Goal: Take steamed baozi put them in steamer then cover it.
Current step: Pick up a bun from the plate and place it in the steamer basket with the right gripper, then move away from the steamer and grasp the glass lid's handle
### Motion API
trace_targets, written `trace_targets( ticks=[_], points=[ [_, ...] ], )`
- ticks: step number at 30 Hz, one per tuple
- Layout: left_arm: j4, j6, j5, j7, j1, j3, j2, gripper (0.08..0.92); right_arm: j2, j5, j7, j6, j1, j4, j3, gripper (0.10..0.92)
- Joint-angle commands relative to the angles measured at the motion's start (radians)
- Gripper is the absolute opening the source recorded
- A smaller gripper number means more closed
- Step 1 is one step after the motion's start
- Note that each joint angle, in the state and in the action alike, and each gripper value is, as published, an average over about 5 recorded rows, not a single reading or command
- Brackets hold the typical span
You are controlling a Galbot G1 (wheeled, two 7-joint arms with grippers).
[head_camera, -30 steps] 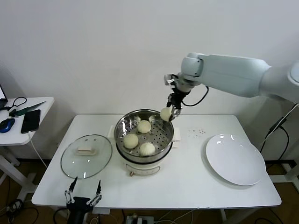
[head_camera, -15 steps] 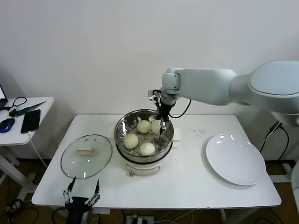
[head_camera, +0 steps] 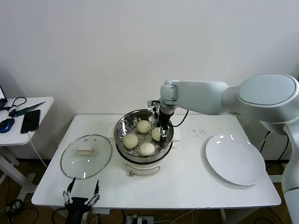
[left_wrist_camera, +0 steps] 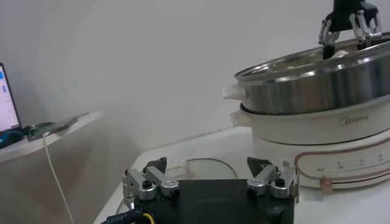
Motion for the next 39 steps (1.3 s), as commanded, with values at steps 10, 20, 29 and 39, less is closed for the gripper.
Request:
trace_targets(
  ticks=[10, 20, 29, 39],
  points=[
    [-0.014, 0.004, 0.002, 0.0, 0.0, -0.003, -0.001, 0.823, -0.073, -0.03, -0.056, 0.018, 0.052, 0.067, 0.072, 0.823],
    [-0.02, 0.008, 0.009, 0.0, -0.006, -0.011, -0.006, 0.823, -0.319, 0.036, 0.168, 0.245, 0.074, 0.173, 0.201, 0.823],
    [-0.042, 0.053, 0.033, -0.008, -0.027, -0.028, -0.012, 0.823, -0.636, 0.047, 0.559, 0.491, -0.261, 0.34, 0.554, 0.823],
    [-0.053, 0.08, 0.094, -0.02, -0.034, -0.042, -0.012, 0.823, -0.854, -0.013, 0.779, 0.562, -0.795, 0.537, 1.12, 0.823]
  ],
)
